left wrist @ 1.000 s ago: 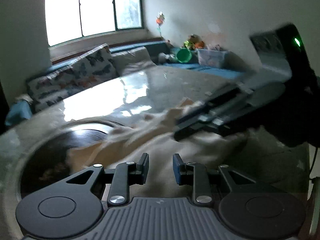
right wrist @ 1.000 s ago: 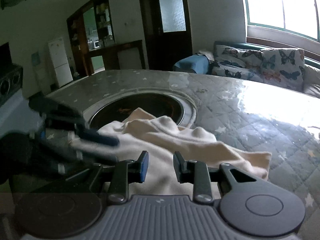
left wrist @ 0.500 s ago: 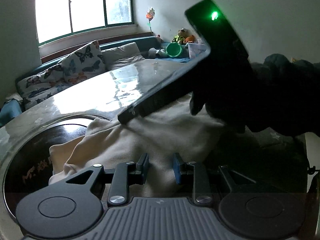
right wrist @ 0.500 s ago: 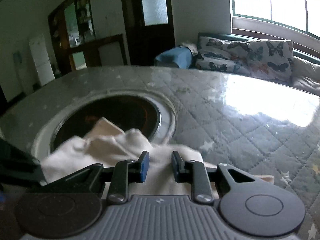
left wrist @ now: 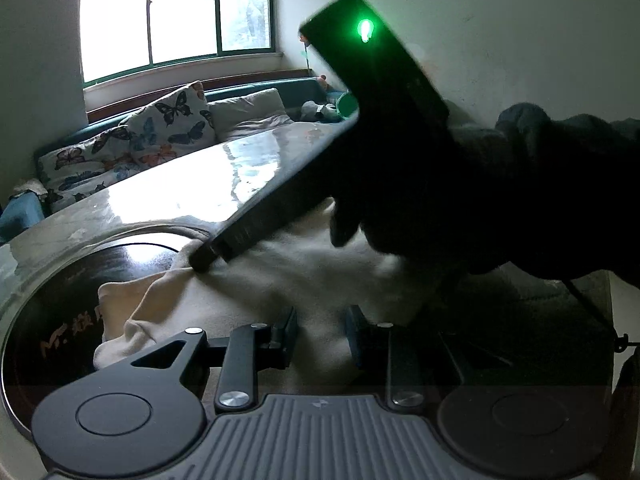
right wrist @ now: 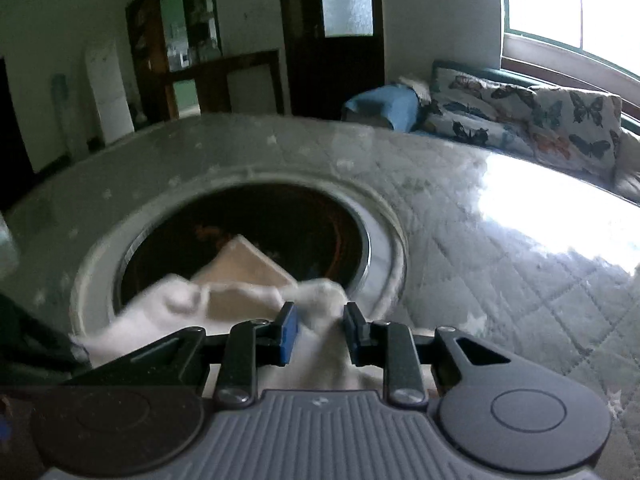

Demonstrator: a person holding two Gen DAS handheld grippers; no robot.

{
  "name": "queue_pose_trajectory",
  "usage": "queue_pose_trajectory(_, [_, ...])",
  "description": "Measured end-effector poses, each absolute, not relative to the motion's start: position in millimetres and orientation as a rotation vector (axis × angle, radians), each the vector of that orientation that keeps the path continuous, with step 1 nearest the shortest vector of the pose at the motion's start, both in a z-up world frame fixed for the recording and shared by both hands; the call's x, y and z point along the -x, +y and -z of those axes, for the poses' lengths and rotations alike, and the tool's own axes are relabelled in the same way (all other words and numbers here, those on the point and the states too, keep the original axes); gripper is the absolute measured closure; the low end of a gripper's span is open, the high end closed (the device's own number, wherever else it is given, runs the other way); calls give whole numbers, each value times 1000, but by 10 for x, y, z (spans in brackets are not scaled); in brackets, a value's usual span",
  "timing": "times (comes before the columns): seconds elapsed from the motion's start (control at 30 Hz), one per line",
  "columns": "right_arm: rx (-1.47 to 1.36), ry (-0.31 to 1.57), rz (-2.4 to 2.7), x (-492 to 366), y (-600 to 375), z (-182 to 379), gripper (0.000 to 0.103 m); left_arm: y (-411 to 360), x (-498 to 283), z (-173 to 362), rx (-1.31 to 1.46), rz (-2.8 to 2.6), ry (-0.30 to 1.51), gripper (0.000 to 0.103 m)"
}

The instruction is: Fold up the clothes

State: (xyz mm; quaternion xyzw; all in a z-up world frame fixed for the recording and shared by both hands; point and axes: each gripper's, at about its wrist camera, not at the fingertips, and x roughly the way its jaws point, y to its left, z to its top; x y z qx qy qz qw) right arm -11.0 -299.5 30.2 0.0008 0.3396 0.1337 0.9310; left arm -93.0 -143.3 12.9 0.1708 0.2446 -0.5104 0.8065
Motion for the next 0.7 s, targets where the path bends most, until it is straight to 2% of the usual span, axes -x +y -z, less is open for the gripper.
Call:
queue_pose_trajectory(0.27, [114, 717, -281, -45, -2771, -225, 71, -1404, 950, -117, -352, 1086, 520, 73])
queue_pose_trajectory(0.4, [47, 678, -244, -53, -2924, -360, 71, -1400, 950, -131, -351, 1085, 523, 72])
queue_pose_trajectory(0.53, [1, 643, -214, 203, -3160, -527, 71, -1347, 875, -202, -309, 1075, 540, 64])
queue_pose_trajectory(0.7, [-35, 629, -180, 676, -3403, -533, 71, -1236, 681, -270, -228, 1010, 548, 64])
